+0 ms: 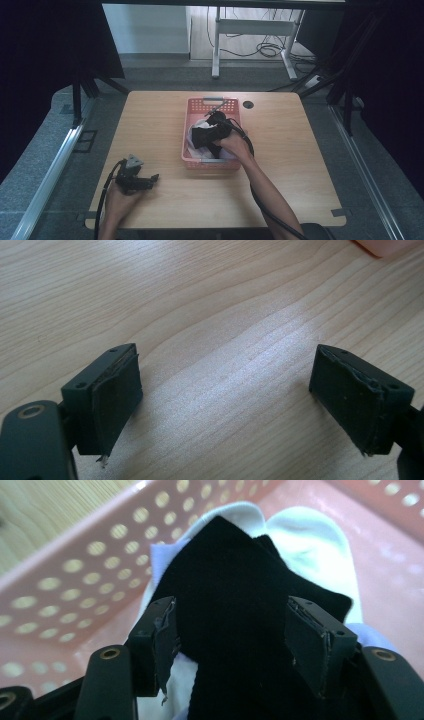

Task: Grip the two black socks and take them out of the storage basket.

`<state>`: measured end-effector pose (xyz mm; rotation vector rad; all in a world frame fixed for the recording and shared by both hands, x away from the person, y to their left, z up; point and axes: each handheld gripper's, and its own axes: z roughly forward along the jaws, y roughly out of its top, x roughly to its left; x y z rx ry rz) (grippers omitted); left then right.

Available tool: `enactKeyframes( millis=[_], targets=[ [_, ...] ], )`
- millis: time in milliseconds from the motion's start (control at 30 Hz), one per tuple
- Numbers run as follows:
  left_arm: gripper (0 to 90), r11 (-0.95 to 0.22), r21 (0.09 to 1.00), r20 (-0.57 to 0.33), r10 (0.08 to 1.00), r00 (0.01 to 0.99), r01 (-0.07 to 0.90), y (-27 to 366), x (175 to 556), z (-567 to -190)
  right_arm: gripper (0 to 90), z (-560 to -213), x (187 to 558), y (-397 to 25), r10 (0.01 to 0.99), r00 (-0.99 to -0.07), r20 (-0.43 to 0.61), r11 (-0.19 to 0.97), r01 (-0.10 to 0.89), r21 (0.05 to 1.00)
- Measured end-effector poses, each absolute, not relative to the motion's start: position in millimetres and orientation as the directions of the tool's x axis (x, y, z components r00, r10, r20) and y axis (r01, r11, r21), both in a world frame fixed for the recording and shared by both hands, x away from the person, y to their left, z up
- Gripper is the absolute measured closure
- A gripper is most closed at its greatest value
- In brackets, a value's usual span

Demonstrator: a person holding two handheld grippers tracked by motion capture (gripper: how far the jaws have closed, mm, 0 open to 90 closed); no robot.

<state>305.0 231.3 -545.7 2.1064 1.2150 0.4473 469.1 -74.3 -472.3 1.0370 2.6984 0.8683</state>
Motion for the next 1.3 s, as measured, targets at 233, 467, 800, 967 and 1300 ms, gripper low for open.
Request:
enactKeyframes(
  millis=[233,467,800,967,1300],
  targets=[
    [13.3,-0.355,0.686,-0.029,0.859,0.511,0.635,231,305,-546,43.2,-489,477,-64,0.659,-0.750,0.059,0.635,0.596,0.492],
    [13.3,-0.354,0.687,-0.029,0.859,0.511,0.635,231,305,-546,68.6,-494,476,-66,0.652,-0.757,0.028,0.658,0.585,0.474],
    [13.3,-0.354,0.687,-0.029,0.859,0.511,0.635,231,305,-546,81.3,-475,473,-77,0.669,-0.741,0.067,0.601,0.591,0.538],
    [13.3,-0.354,0.687,-0.030,0.859,0.512,0.635,231,305,-546,81.3,-456,469,-80,0.663,-0.743,0.089,0.570,0.579,0.583],
    [13.3,-0.353,0.688,-0.031,0.859,0.511,0.634,231,305,-546,81.3,-425,461,-82,0.645,-0.761,0.071,0.555,0.530,0.641]
  ],
)
